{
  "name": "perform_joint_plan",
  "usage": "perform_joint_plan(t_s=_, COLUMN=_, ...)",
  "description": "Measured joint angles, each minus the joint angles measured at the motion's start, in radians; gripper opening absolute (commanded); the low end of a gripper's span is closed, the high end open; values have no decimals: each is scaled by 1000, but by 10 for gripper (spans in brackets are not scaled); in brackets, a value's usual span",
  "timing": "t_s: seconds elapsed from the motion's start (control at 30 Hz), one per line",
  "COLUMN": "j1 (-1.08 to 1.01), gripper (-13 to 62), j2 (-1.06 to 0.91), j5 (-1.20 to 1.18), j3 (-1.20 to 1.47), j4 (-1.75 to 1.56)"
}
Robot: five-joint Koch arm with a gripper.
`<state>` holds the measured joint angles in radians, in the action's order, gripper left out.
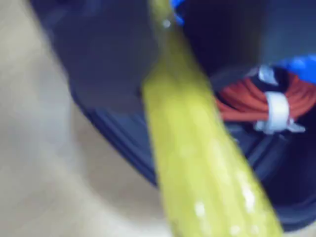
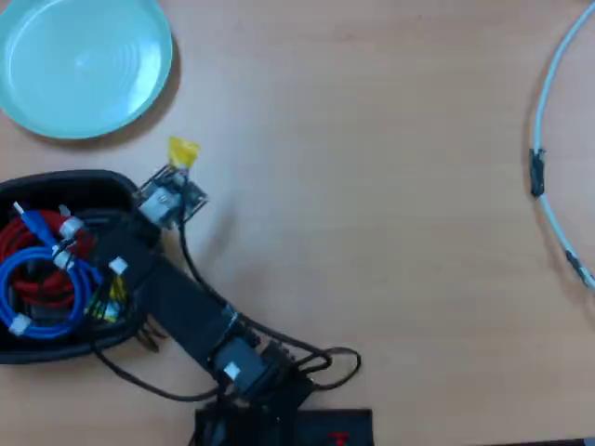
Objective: Pick up the yellow instant coffee stick, then put it in the black bowl
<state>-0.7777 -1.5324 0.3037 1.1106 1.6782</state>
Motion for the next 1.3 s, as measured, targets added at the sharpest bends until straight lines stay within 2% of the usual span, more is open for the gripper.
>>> perform_joint_plan(t_s=0.23, j1=143, gripper=-67, j2=0, j5=-6, j3=0, j4=-61)
perform_joint_plan(t_s=0.43, j1=187, gripper=-67, j2=6, j5=-8, j3=0, j4=-178)
perform_joint_plan(t_s=0.87, j1=302, gripper=-68, j2=179, j5=-11, j3=2, j4=-437)
perform_joint_plan(t_s=1.3, j1=379, gripper=-67, j2=259, j5=-5, j3=0, j4=-597)
